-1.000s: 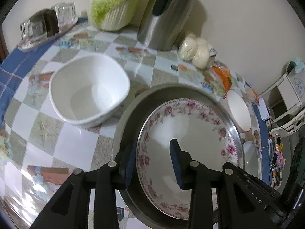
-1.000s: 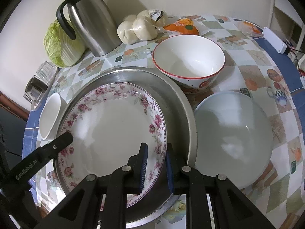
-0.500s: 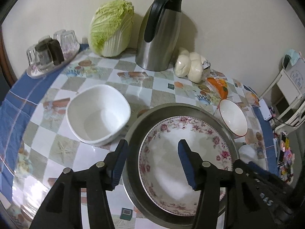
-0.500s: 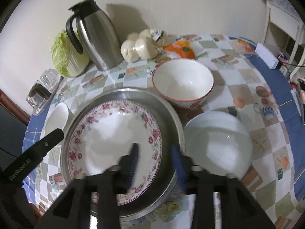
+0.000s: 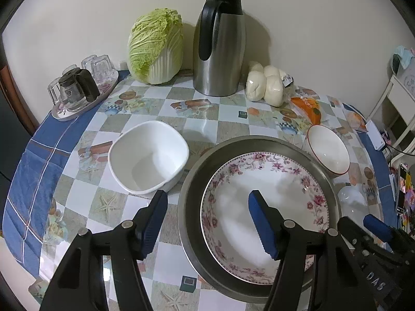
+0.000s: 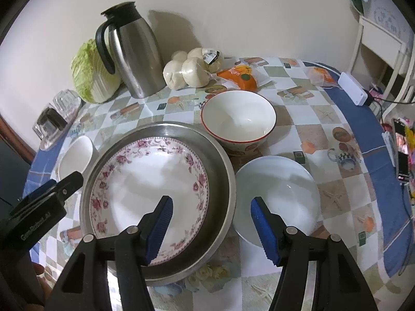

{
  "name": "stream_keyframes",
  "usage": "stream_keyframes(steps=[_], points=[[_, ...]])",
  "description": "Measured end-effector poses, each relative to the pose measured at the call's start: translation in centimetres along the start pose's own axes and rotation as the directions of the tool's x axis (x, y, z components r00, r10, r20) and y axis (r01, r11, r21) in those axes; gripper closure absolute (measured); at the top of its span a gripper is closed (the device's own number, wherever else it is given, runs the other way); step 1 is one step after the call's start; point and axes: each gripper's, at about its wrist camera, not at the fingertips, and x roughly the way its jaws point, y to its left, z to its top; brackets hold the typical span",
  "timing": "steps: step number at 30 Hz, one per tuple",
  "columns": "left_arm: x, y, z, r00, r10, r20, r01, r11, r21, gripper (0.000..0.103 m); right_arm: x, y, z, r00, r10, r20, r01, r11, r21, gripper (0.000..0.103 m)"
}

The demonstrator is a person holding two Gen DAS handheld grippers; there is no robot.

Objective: Organize plates and bowls
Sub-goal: 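Open both tools and release the floral plate rim, then move both tools to the rim of the red-rimmed white bowl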

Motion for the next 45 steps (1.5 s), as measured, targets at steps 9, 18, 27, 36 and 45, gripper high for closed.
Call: stream_keyframes(steps=[9,18,27,36,45], points=[[0.4,0.9,-0.1,0.992,-0.101,-0.073,0.092,0.989,-0.112,0.037,0.4,0.0,-0.3,0.999,0.0,-0.052,-0.001,1.0,-0.008,0.036],[0.3,0.5,-0.1,0.997,-0.051,-0.054,0.045,0.994,-0.102,0.037,-0.9,-2.3,0.4,1.0,0.014,-0.001,-0.014,0.999,0.048,0.036],[0.6,-1.5,0.8,0.998,-0.052,-0.046,0.049,0.996,-0.071,0.037,-2.0,-7.6,2.0,0.999,0.007,0.035,-0.013,0.986,0.168,0.036],[1.2,-5.7,1.7,0.996,-0.077,-0.05,0.079,0.997,0.022,0.037,-0.8,-10.9,2.3,1.0,0.028,-0.011,-0.024,0.963,0.268,0.035],[2.7,-7.0,3.0,0.991,-0.082,-0.106,0.088,0.995,0.053,0.037,-1.3,-12.7,4.1,1.0,0.021,-0.014,-0.015,0.945,0.328,0.035]])
